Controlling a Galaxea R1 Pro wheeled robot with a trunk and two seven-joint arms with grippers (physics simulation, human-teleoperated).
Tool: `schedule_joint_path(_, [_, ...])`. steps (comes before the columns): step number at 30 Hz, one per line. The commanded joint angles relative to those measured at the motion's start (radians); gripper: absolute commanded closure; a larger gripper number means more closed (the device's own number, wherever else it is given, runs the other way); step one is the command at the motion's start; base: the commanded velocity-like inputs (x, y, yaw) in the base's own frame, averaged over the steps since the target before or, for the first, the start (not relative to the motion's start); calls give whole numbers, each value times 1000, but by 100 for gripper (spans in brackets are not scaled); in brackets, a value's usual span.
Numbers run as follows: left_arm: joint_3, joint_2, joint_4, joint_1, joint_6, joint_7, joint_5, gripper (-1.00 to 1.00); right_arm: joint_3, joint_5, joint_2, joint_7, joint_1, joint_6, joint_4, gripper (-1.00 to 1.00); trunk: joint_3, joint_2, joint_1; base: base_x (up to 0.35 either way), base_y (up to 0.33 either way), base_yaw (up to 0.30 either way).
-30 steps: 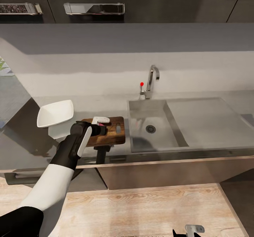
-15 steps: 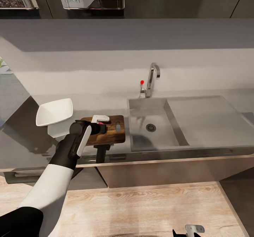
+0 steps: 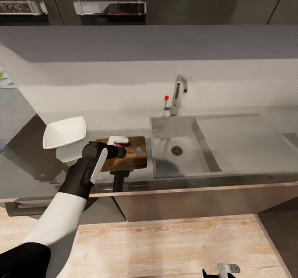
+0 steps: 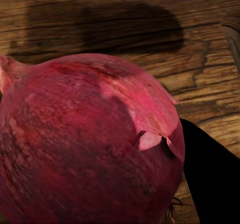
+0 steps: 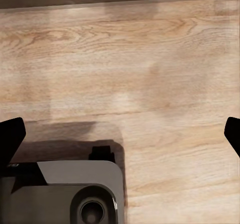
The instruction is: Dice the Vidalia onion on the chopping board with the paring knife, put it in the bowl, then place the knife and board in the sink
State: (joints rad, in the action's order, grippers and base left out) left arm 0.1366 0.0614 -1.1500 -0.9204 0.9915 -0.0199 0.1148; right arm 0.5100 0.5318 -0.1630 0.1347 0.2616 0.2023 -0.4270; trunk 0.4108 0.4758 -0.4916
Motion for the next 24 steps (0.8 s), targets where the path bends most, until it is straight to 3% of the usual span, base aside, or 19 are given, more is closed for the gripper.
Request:
schedule_joint_path(1, [0, 0, 18, -1, 4, -2, 3, 100, 9, 8, -1, 6, 1, 3, -1, -100, 0, 1, -1, 0, 0, 0])
schedule_joint_path(24, [0, 0, 19, 0, 4, -2, 3, 100, 9, 8, -1, 6, 1, 3, -1, -100, -28, 1, -1, 0, 0, 0])
